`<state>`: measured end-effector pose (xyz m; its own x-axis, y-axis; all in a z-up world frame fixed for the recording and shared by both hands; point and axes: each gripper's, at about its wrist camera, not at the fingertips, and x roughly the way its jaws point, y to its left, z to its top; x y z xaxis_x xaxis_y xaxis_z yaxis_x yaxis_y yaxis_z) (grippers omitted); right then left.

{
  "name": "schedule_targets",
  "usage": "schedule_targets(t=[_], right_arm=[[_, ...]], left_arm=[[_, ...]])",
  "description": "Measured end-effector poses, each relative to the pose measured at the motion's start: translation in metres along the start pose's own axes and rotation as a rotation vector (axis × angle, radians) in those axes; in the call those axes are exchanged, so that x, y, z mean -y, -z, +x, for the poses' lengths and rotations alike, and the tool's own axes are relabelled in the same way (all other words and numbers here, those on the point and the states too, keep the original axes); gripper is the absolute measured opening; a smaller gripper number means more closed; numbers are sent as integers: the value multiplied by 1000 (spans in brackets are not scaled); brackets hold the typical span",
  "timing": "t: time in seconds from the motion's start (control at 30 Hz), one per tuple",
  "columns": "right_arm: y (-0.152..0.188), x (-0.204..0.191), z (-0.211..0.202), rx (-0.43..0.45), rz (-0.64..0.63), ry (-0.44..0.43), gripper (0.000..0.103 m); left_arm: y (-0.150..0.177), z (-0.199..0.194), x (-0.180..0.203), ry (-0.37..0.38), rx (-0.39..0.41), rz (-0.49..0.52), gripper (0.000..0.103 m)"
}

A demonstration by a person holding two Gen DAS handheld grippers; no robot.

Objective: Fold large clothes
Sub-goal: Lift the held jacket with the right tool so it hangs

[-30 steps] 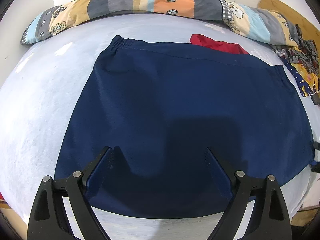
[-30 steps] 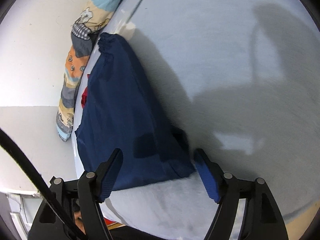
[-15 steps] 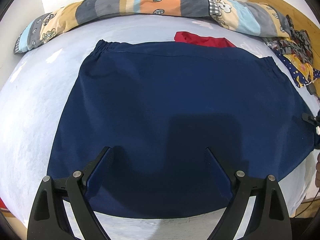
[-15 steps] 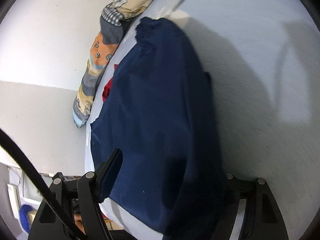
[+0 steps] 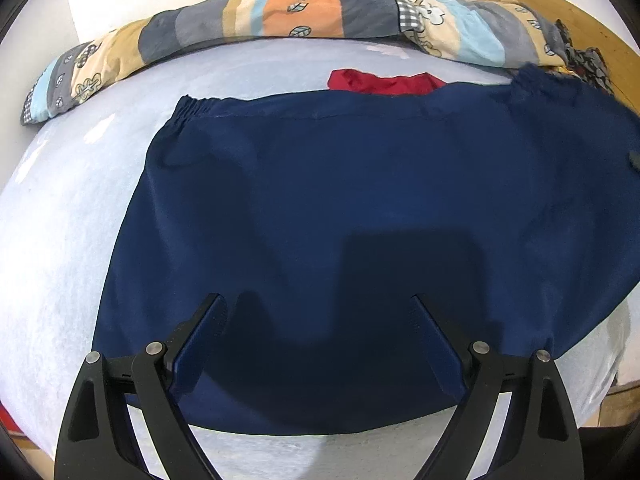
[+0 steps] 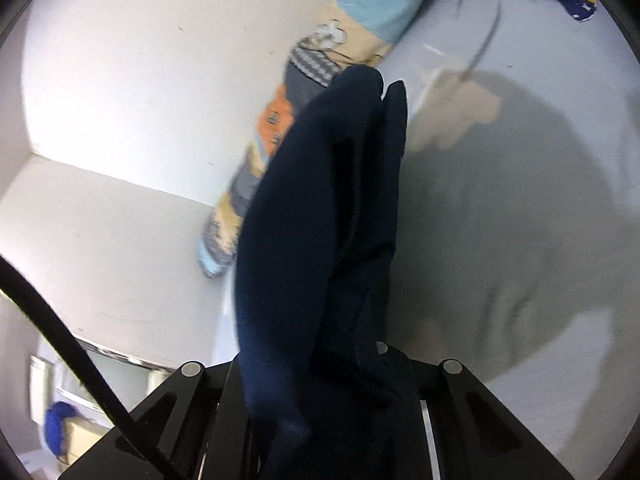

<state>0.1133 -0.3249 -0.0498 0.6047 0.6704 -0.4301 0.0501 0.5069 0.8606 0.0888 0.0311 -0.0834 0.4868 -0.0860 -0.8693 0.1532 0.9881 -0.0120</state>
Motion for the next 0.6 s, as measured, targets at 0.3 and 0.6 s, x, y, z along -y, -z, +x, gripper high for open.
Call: schedule_targets(t=[0.3,0.6], right_arm=[[5,-26,5,48,76,-91,15],[8,-27,7,36,94,-111,15]], left_arm=[[14,-7,42,59,76,69,91],[56,21,94,-278,242,258,92]])
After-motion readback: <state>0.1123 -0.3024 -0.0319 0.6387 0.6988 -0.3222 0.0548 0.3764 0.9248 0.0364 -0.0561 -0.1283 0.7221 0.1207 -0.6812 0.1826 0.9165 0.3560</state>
